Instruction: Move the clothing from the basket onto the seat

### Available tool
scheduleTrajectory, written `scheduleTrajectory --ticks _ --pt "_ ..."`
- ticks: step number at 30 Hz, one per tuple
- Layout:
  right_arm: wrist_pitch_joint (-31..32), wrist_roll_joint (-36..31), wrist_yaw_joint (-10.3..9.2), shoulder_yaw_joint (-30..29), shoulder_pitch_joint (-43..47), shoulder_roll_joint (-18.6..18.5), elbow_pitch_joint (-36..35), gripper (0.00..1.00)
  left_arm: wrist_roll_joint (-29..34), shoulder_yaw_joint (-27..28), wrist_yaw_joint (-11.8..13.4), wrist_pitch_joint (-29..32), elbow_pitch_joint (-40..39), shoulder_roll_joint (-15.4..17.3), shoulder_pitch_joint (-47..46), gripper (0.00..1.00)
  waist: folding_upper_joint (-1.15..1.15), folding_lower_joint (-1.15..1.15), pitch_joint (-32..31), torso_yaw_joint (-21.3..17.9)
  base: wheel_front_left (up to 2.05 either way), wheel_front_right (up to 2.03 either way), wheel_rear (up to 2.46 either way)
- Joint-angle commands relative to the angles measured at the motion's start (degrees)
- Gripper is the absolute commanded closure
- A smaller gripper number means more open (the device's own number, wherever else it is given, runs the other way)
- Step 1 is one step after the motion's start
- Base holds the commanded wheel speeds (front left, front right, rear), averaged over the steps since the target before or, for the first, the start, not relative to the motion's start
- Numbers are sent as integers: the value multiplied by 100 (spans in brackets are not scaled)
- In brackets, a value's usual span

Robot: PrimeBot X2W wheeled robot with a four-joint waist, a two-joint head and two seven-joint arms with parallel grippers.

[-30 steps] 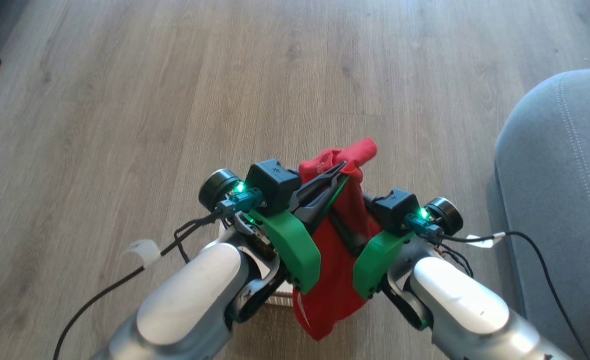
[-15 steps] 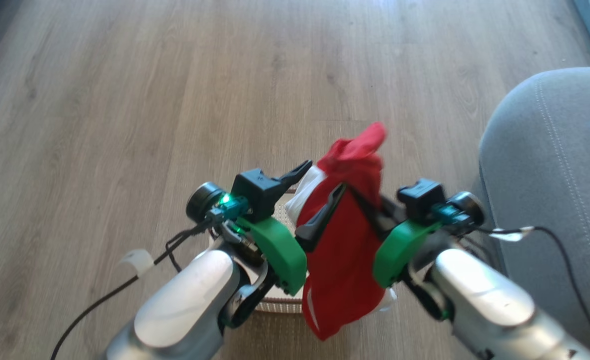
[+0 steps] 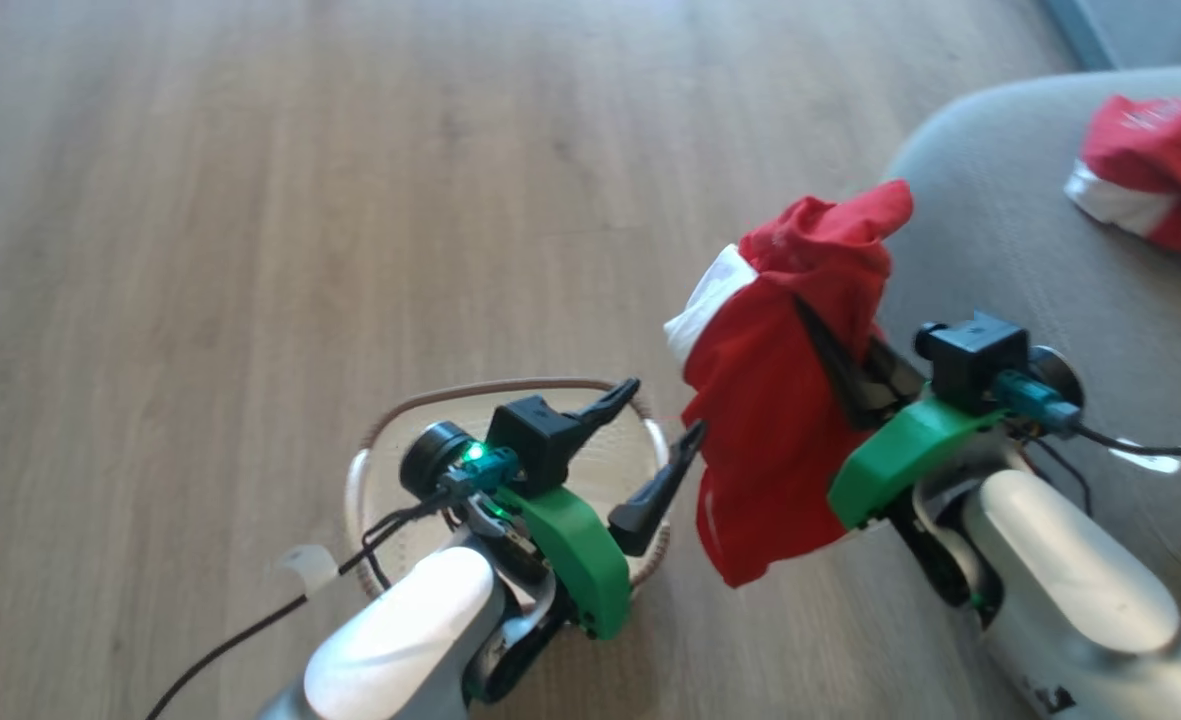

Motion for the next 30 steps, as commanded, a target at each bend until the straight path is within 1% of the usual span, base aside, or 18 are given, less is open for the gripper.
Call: scheduleTrajectory --ticks 1,7,12,17,23,30 --pt "56 -68 40 -106 13 -96 -301 100 -52 159 -16 -79 -168 -30 -189 0 0 0 55 -300 0 0 0" --pt "310 -231 40 -505 305 -177 -791 100 -42 75 -8 -132 -220 -109 -187 0 0 0 148 -787 0 0 0" --pt "475 -317 40 -809 567 -214 -1122 100 -43 23 -2 -117 -289 -141 -214 0 0 0 219 -988 0 0 0" --pt "592 -374 40 -1076 780 -215 -1437 100 -35 -20 8 -75 -398 -132 -243 0 0 0 303 -1066 0 0 0" --pt "681 -460 40 -1305 941 -145 -1738 100 -12 -46 28 -23 -531 -74 -290 0 0 0 494 -1067 0 0 0" --pt "697 -605 40 -1587 930 -2 -2032 100 64 -40 34 88 -705 62 -478 0 0 0 1046 -1017 0 0 0"
